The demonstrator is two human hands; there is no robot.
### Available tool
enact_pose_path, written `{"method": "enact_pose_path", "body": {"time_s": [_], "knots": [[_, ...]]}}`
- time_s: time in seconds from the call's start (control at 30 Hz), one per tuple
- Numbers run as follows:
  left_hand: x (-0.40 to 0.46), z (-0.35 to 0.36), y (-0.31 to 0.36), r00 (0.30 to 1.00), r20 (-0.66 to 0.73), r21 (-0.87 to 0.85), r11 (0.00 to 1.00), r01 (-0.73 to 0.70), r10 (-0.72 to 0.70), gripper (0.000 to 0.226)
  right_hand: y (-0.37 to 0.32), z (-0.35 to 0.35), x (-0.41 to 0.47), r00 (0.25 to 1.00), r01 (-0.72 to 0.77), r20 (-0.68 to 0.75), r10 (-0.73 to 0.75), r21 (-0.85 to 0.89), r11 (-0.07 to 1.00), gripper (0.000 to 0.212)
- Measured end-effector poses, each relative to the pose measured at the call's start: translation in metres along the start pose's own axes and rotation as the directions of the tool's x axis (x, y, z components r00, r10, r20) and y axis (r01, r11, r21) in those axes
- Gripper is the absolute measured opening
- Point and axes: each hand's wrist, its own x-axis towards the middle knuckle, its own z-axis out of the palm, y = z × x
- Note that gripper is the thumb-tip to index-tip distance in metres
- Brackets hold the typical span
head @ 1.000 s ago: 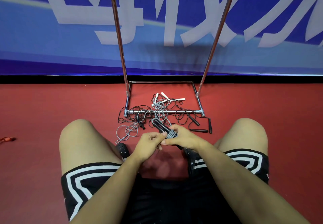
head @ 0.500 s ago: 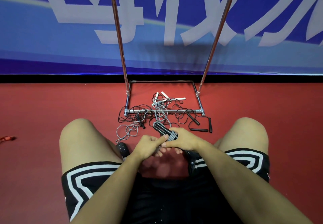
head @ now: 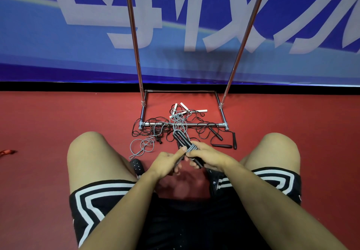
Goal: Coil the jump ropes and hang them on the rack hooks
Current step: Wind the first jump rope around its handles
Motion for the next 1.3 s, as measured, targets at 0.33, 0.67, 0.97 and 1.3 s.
{"method": "enact_pose_path", "body": {"time_s": [0.33, 0.67, 0.97, 1.3], "knots": [[-0.001, -0.002, 0.001, 0.998, -0.024, 0.015, 0.999, 0.05, -0.05, 0.062, 0.003, -0.003, 0.001, 0.999, 0.007, -0.032, -0.011, -0.131, 0.991, 0.027], [0.0, -0.004, 0.001, 0.997, -0.078, 0.025, 1.0, 0.015, -0.013, 0.054, -0.004, 0.0, -0.002, 1.0, -0.009, -0.029, -0.005, -0.461, 0.887, 0.038], [-0.003, -0.001, 0.005, 0.997, -0.079, -0.044, 0.999, 0.004, -0.008, 0.051, 0.0, -0.005, 0.0, 0.998, 0.029, -0.035, -0.045, -0.367, 0.93, 0.03], [0.002, -0.002, 0.006, 0.984, -0.177, -0.051, 0.998, -0.026, 0.016, 0.054, 0.002, 0.006, 0.006, 0.994, 0.009, -0.107, -0.029, -0.181, 0.983, 0.028]]}}
